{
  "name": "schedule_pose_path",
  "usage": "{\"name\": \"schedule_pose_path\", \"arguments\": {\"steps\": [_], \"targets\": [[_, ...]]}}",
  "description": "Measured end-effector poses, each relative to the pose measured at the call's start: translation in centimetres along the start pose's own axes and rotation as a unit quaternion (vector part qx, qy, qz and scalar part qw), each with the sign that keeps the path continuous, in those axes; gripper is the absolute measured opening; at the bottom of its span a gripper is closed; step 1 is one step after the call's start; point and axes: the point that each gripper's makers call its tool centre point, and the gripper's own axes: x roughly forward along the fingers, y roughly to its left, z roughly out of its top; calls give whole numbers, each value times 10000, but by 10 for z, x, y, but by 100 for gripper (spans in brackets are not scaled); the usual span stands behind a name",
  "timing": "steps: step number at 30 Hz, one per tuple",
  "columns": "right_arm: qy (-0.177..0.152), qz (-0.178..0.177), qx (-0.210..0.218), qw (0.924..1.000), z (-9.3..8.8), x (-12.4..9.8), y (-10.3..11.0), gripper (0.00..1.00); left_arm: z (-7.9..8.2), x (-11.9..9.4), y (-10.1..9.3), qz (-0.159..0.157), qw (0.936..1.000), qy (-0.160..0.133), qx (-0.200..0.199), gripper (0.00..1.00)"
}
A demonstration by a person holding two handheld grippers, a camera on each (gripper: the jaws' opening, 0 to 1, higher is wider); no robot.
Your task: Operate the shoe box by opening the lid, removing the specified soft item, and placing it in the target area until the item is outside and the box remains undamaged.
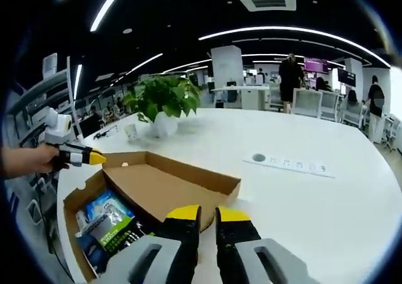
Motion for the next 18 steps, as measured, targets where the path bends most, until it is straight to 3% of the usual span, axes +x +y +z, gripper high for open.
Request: {"name": "schedule_pose_path", "arguments": {"steps": [8, 18], "targets": [[35, 227, -167, 9996, -2, -18, 16, 17, 5, -14, -5, 152, 9997, 24, 207, 22], [98, 510, -369, 9980, -11, -44, 37, 27, -1, -31, -35, -88, 9995, 129, 291, 24]]}}
